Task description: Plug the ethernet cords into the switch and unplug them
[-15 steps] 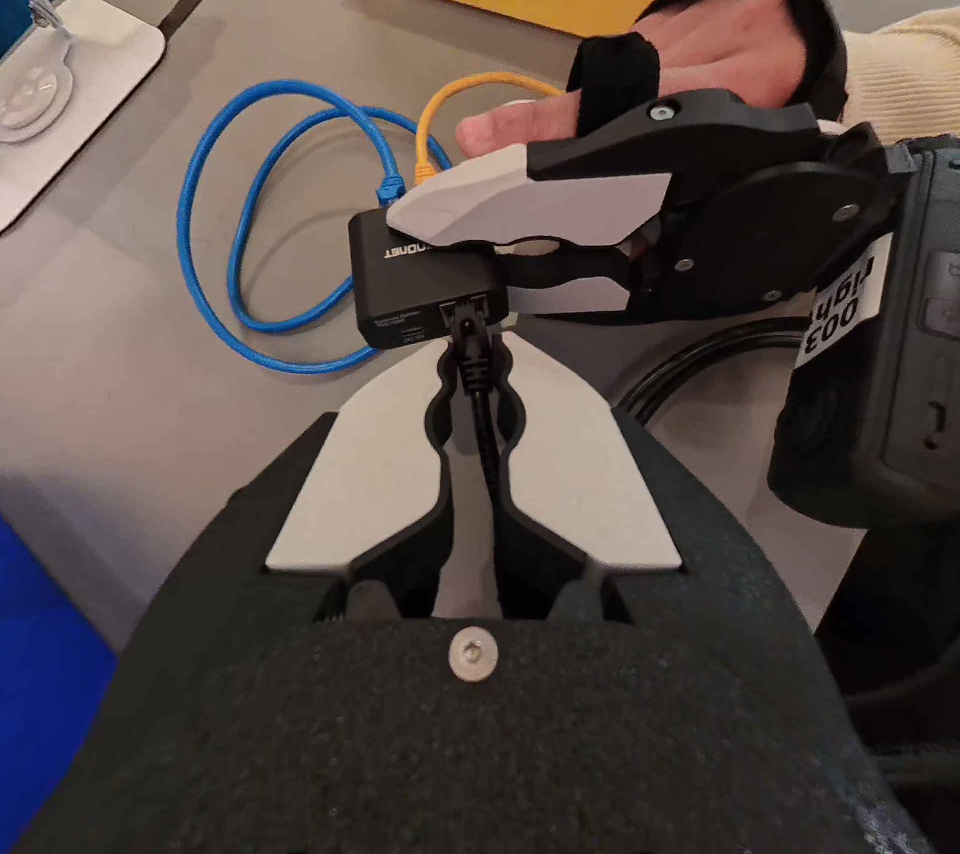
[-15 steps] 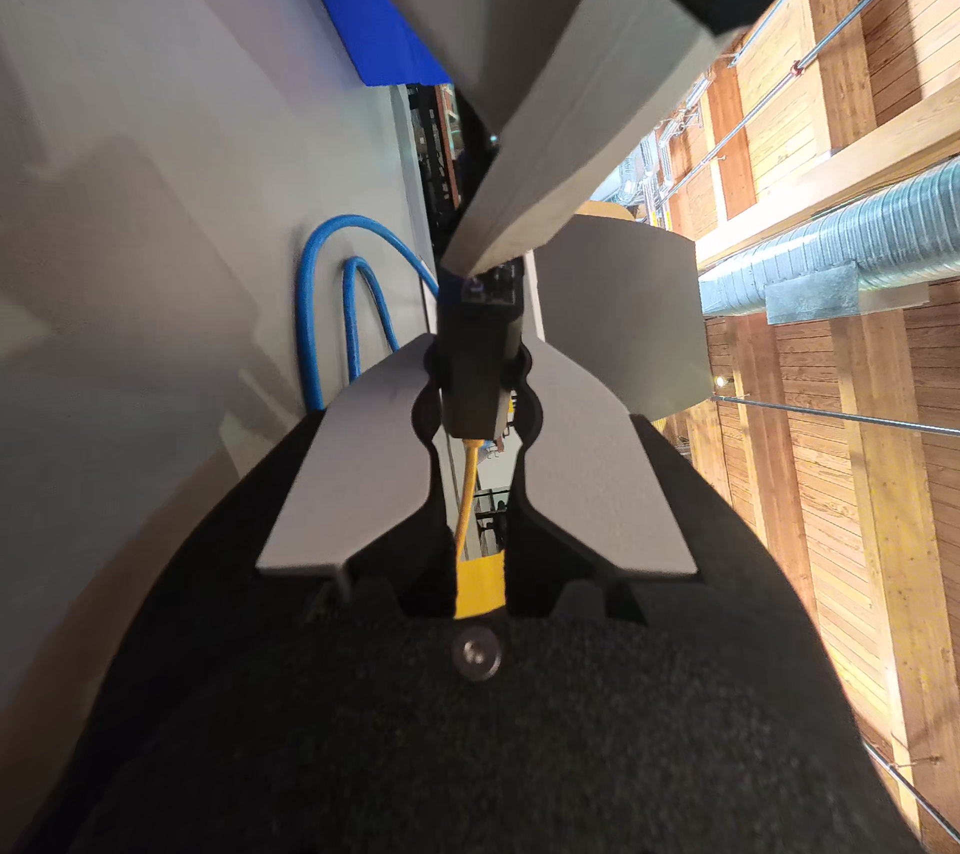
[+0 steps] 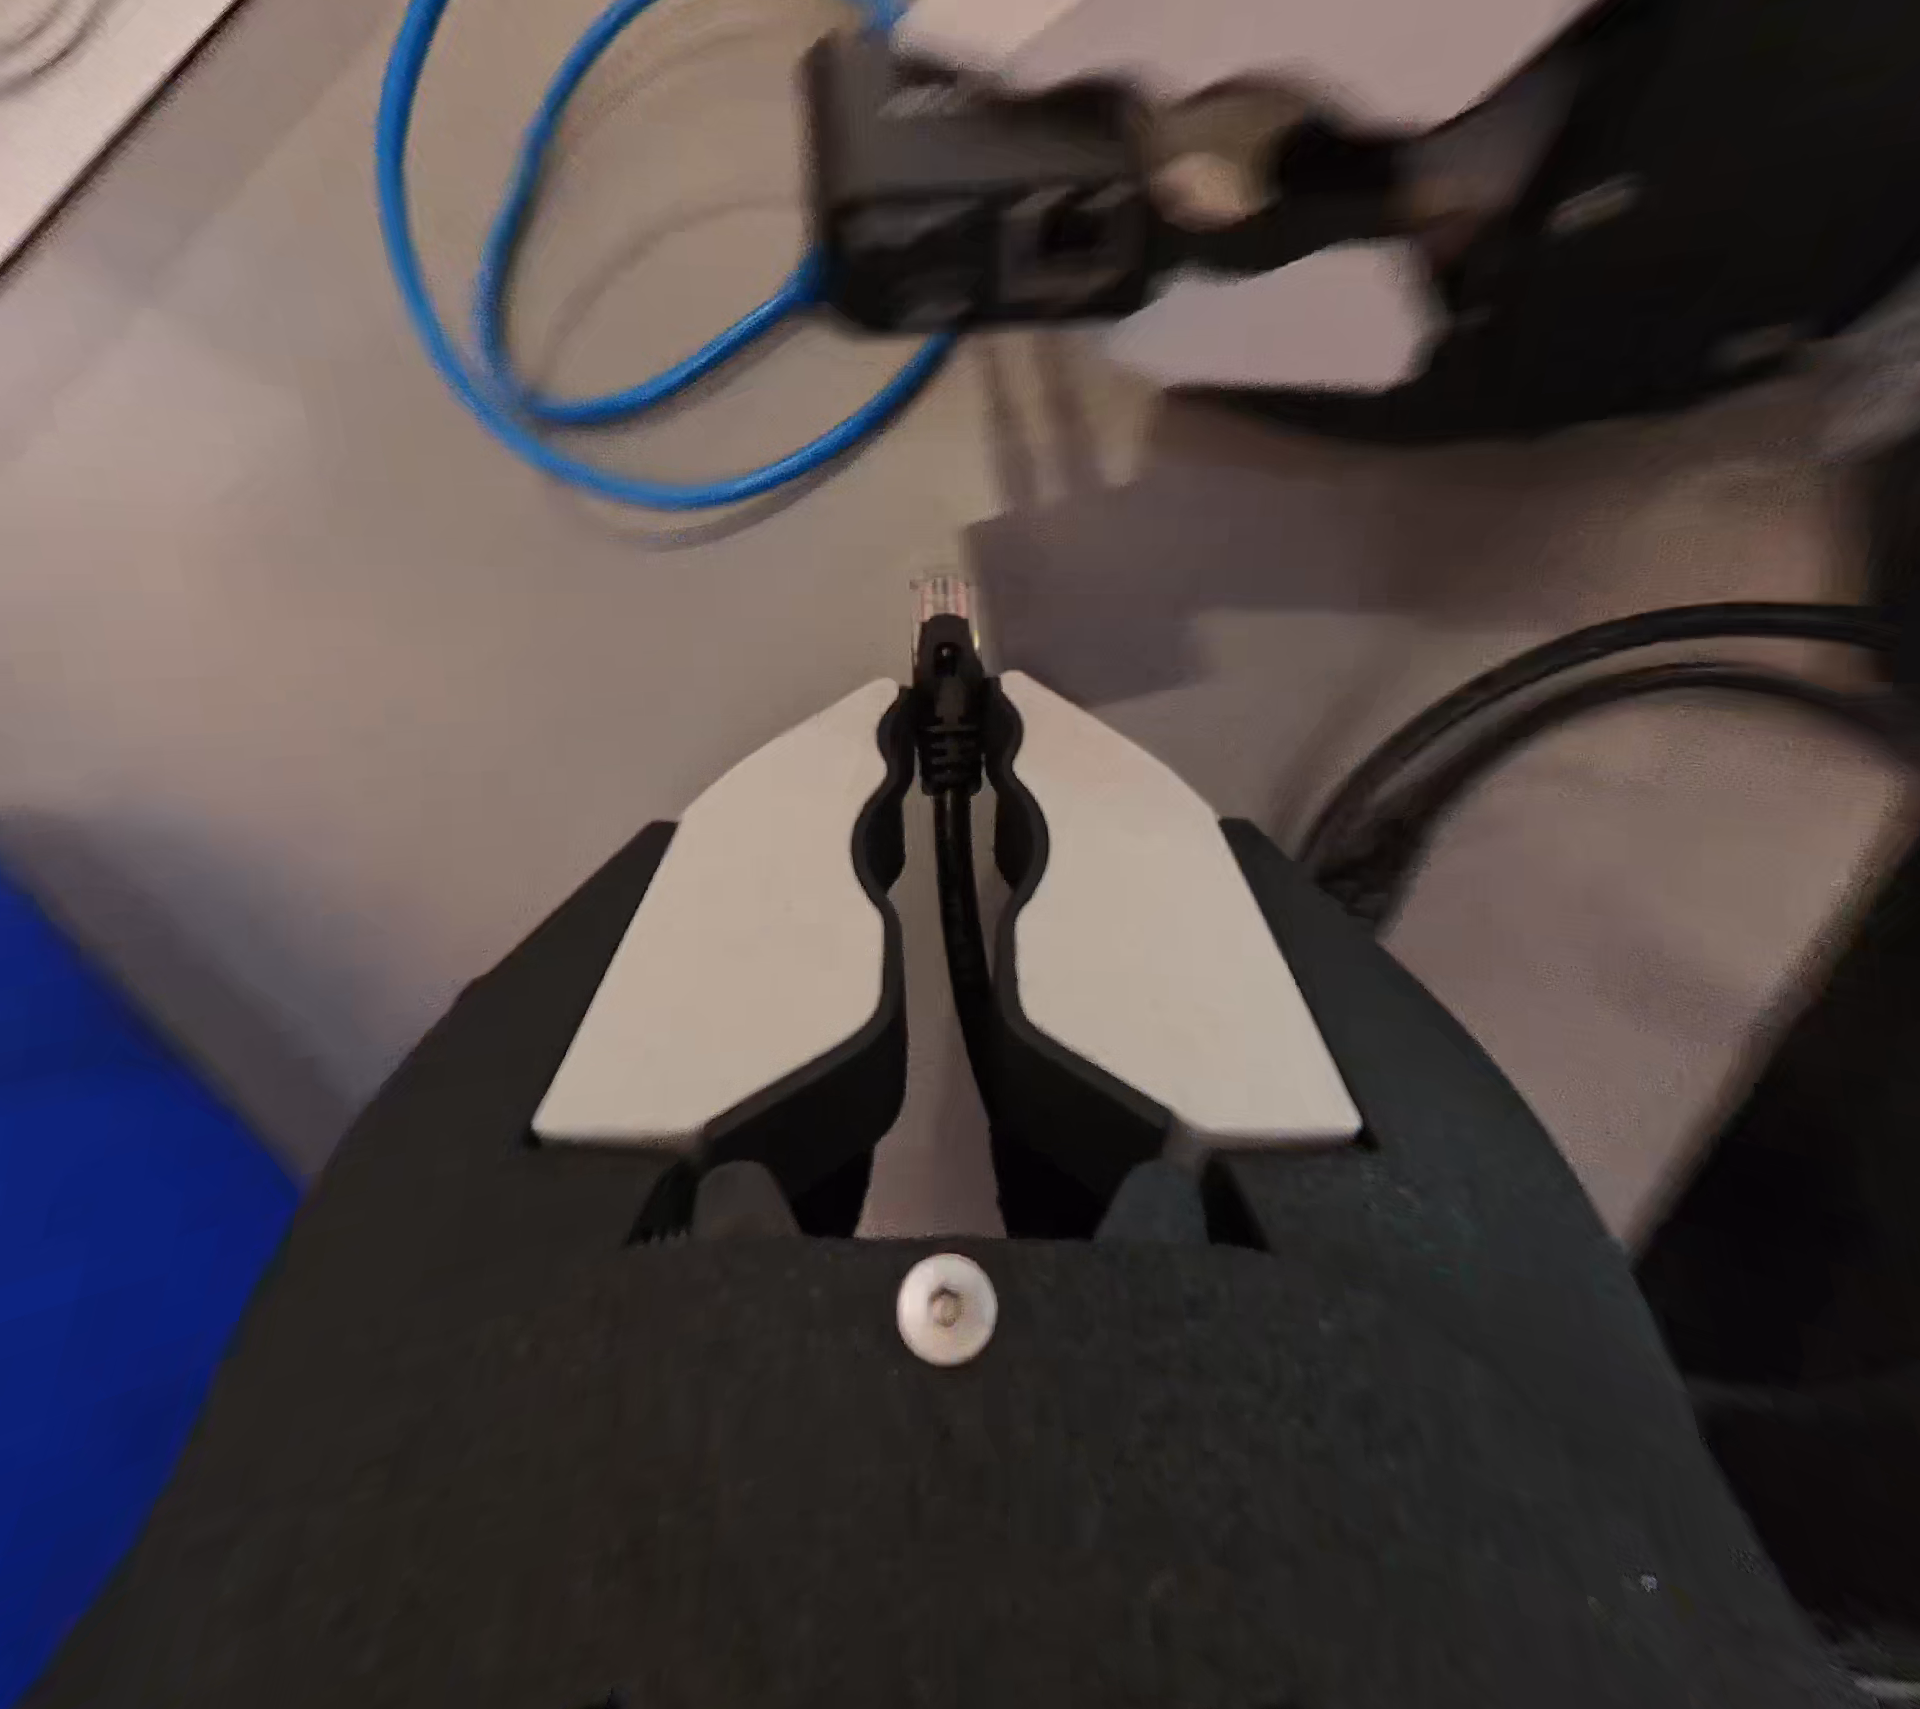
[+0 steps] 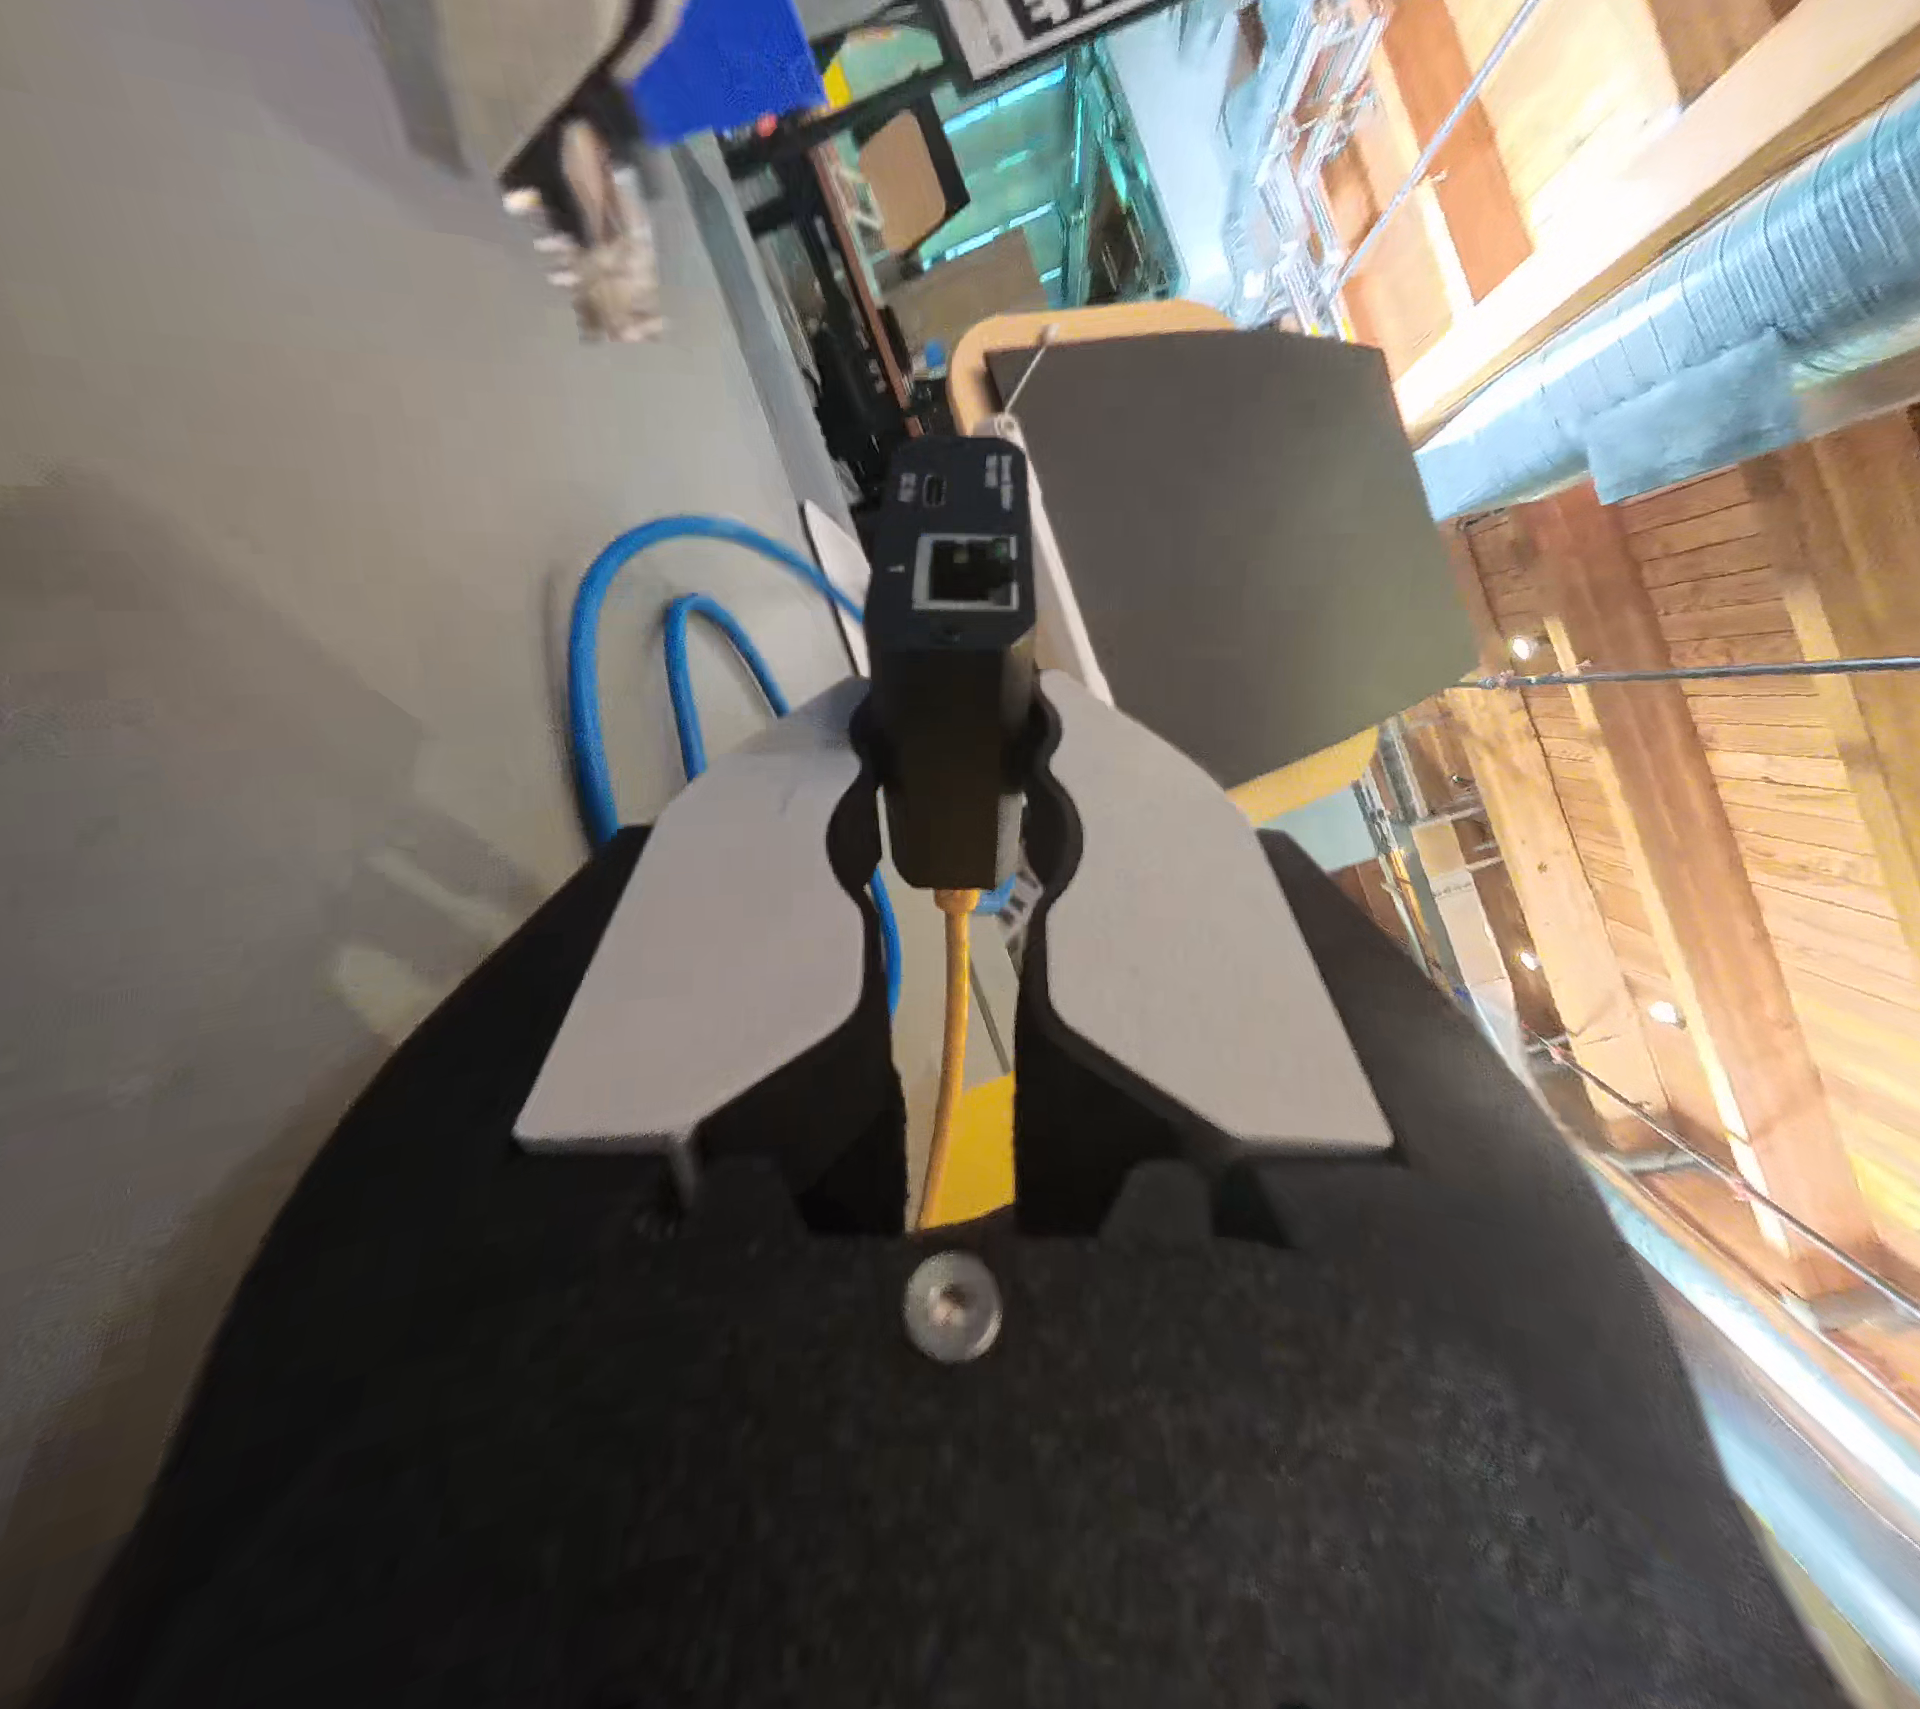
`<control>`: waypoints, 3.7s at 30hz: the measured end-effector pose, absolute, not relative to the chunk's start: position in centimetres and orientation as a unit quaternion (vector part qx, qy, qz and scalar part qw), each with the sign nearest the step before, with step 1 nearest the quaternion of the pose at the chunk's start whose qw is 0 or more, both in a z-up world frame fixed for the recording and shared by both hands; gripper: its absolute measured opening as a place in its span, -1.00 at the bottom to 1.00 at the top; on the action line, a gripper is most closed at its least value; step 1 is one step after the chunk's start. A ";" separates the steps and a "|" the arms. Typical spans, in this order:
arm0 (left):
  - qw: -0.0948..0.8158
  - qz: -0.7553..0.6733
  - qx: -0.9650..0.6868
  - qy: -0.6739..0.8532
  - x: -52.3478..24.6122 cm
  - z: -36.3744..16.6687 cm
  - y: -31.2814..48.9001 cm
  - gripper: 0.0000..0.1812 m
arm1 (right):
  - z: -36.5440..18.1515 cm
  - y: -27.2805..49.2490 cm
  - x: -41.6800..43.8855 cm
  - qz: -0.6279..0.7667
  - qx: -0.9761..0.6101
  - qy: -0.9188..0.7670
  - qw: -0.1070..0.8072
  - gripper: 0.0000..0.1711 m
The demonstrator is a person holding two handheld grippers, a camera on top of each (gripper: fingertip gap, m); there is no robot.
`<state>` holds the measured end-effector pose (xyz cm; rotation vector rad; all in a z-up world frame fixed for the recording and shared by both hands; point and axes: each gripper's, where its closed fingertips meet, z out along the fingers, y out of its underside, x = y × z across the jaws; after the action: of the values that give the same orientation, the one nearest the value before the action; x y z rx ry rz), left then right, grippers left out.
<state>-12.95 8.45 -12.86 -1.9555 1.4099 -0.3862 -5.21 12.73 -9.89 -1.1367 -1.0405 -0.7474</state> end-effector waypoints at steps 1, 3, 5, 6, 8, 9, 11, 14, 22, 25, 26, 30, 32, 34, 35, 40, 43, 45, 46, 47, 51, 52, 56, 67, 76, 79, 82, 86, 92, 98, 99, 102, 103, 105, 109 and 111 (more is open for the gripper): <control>0.351 -0.109 -0.764 0.531 -14.0 -13.8 9.9 -0.87 | -10.1 12.7 -5.3 -0.327 -0.499 -0.465 0.654 -0.72; 0.340 -0.069 -0.777 0.526 -15.4 -15.8 11.3 -0.86 | -10.6 12.9 -5.3 -0.331 -0.503 -0.472 0.644 -0.72; 0.342 -0.072 -0.790 0.503 -15.8 -16.5 12.2 -0.83 | -10.6 12.9 -5.5 -0.321 -0.504 -0.472 0.648 -0.72; 0.343 -0.093 -0.792 0.497 -15.6 -16.2 12.1 -0.69 | -10.8 12.9 -5.5 -0.318 -0.508 -0.474 0.645 -0.72; 0.350 -0.125 -0.789 0.490 -15.1 -14.7 11.8 -0.54 | -11.2 13.0 -5.5 -0.317 -0.511 -0.481 0.637 -0.72; 0.362 -0.141 -0.779 0.493 -14.6 -13.5 11.4 -0.48 | -11.3 13.0 -5.6 -0.312 -0.514 -0.484 0.636 -0.72; 0.380 -0.180 -0.754 0.505 -13.4 -11.1 10.3 -0.37 | -11.8 12.9 -6.1 -0.290 -0.523 -0.492 0.632 -0.72; 0.368 -0.243 -0.736 0.514 -11.7 -9.5 8.2 -0.26 | -11.0 12.1 -7.7 -0.308 -0.491 -0.512 0.634 -0.72; 0.295 -0.286 -0.741 0.531 -11.6 -12.4 6.8 -0.29 | -10.6 9.1 -12.1 -0.321 -0.421 -0.576 0.623 -0.72; 0.285 -0.317 -0.721 0.546 -11.8 -12.4 6.3 -0.30 | -11.4 8.1 -12.2 -0.258 -0.445 -0.606 0.606 -0.68; 0.281 -0.321 -0.719 0.549 -11.9 -12.6 6.2 -0.30 | -11.9 7.7 -12.1 -0.216 -0.481 -0.618 0.583 -0.65; 0.271 -0.356 -0.708 0.546 -12.6 -11.6 6.1 -0.30 | -10.3 5.7 -10.4 -0.049 -0.586 -0.590 0.553 -0.53; 0.272 -0.378 -0.704 0.537 -12.8 -10.9 6.2 -0.31 | -9.0 5.3 -9.1 0.057 -0.645 -0.536 0.541 -0.51; 0.265 -0.407 -0.697 0.527 -12.8 -10.3 6.0 -0.30 | -8.9 5.3 -8.2 0.153 -0.690 -0.492 0.509 -0.32; 0.257 -0.421 -0.690 0.529 -12.8 -10.2 5.6 -0.30 | -8.9 5.7 -7.6 0.165 -0.697 -0.482 0.504 -0.36; 0.237 -0.477 -0.664 0.526 -12.5 -9.5 4.2 -0.31 | -13.1 5.9 -7.6 0.158 -0.710 -0.543 0.419 -0.41; 0.231 -0.461 -0.665 0.540 -12.5 -10.1 4.0 -0.31 | -14.9 5.6 -8.1 0.169 -0.712 -0.556 0.395 -0.84; 0.239 -0.452 -0.669 0.540 -12.6 -10.3 4.2 -0.31 | -14.8 5.8 -8.1 0.177 -0.718 -0.535 0.409 -0.91; 0.250 -0.443 -0.671 0.540 -12.6 -10.3 4.4 -0.31 | -14.7 6.0 -7.9 0.175 -0.720 -0.528 0.416 -0.92; 0.270 -0.416 -0.676 0.545 -12.6 -10.4 5.0 -0.32 | -14.7 6.2 -7.6 0.167 -0.729 -0.524 0.408 -0.92; 0.387 -0.187 -0.652 0.624 -13.3 -10.2 7.2 -0.22 | -13.6 6.4 -6.7 0.126 -0.760 -0.507 0.385 -0.93; 0.419 -0.128 -0.630 0.641 -13.4 -9.6 7.4 -0.27 | -13.3 6.3 -6.6 0.117 -0.765 -0.508 0.378 -0.94; 0.499 0.056 -0.543 0.673 -13.4 -7.9 8.0 -0.39 | -12.7 6.2 -6.6 0.067 -0.772 -0.521 0.358 -0.94; 0.483 0.197 -0.475 0.709 -13.4 -11.2 9.0 -0.51 | -11.0 4.9 -8.0 0.080 -0.755 -0.536 0.369 -0.93; 0.532 0.219 -0.441 0.689 -12.2 -11.1 11.0 -0.72 | -10.7 5.0 -8.2 0.069 -0.751 -0.541 0.373 -0.93; 0.566 0.212 -0.418 0.678 -11.2 -10.3 12.0 -0.72 | -9.4 5.5 -8.0 0.099 -0.743 -0.516 0.416 -0.89; 0.606 0.223 -0.376 0.664 -10.0 -9.4 14.0 -0.72 | -6.1 5.1 -7.6 0.157 -0.713 -0.492 0.474 -0.75; 0.610 0.200 -0.356 0.679 -7.9 -10.1 16.1 -0.72 | -2.5 6.2 -6.2 0.112 -0.677 -0.488 0.539 -0.70; 0.622 0.185 -0.320 0.691 -6.1 -10.1 15.8 -0.72 | -5.7 9.7 -6.2 -0.051 -0.667 -0.569 0.478 -0.45; 0.594 0.130 -0.375 0.699 -8.1 -10.8 15.4 -0.72 | -8.7 10.0 -8.4 -0.132 -0.595 -0.638 0.471 -0.56; 0.593 0.133 -0.375 0.700 -8.3 -10.7 15.3 -0.72 | -9.2 10.1 -8.6 -0.139 -0.586 -0.647 0.467 -0.60; 0.586 0.135 -0.375 0.706 -8.2 -11.1 15.1 -0.72 | -9.1 10.3 -9.5 -0.146 -0.558 -0.656 0.486 -0.76; 0.585 0.137 -0.372 0.708 -8.1 -11.2 15.0 -0.72 | -9.1 10.4 -9.5 -0.146 -0.556 -0.659 0.484 -0.79; 0.586 0.147 -0.368 0.707 -8.1 -11.3 15.0 -0.71 | -9.4 10.4 -9.5 -0.144 -0.561 -0.660 0.479 -0.79; 0.588 0.140 -0.368 0.707 -7.9 -11.4 14.8 -0.72 | -9.5 10.2 -9.4 -0.143 -0.562 -0.668 0.466 -0.80; 0.588 0.131 -0.377 0.704 -7.8 -11.4 14.8 -0.72 | -9.7 10.1 -9.4 -0.138 -0.568 -0.673 0.453 -0.83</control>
<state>-7.83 14.80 -11.41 -0.8780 1.6404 0.3051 -9.39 10.09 -9.65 -1.4036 -1.6618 -0.3400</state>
